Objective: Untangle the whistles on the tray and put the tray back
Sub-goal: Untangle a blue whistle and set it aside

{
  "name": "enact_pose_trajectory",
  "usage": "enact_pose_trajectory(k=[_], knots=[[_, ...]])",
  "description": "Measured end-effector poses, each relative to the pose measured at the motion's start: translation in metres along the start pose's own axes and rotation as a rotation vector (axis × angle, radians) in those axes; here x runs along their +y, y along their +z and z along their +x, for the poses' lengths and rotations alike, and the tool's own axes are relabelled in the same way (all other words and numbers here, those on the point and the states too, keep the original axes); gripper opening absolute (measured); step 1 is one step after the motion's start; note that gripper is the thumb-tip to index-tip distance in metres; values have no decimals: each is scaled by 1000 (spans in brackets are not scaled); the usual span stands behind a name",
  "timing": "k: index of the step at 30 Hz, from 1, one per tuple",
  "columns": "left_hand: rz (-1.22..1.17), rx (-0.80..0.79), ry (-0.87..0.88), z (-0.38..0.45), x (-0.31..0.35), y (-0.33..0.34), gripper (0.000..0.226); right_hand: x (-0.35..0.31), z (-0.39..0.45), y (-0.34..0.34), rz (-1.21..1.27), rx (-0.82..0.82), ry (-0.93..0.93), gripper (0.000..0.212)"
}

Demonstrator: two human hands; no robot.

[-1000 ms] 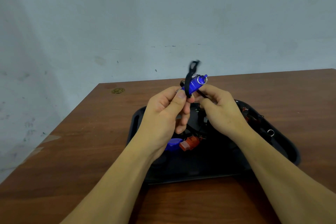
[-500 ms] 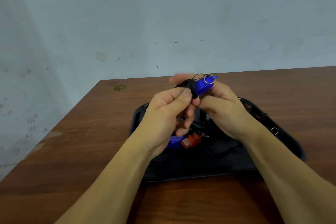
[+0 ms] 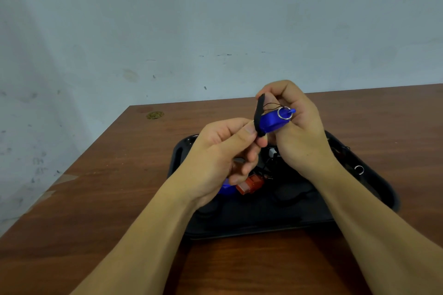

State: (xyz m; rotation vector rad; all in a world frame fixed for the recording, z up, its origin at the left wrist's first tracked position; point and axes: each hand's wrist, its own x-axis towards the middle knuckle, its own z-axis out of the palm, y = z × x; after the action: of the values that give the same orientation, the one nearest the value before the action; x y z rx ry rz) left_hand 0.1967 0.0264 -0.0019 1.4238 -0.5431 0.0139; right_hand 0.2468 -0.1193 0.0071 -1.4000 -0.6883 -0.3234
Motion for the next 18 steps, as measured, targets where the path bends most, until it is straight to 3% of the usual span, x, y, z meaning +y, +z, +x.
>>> enact_pose_trajectory(k=[5, 9, 15, 18], knots=[[58, 101, 73, 1, 2, 0, 25, 6, 1, -3, -209, 35, -106, 22], [137, 312, 140, 3, 4, -7, 28, 12, -3, -1, -352, -54, -82, 14], [562, 584, 130, 9, -11, -27, 28, 4, -11, -2, -692, -199, -157, 14], [877, 596, 140, 8, -12, -34, 26, -6, -13, -1, -860, -310, -268, 13]])
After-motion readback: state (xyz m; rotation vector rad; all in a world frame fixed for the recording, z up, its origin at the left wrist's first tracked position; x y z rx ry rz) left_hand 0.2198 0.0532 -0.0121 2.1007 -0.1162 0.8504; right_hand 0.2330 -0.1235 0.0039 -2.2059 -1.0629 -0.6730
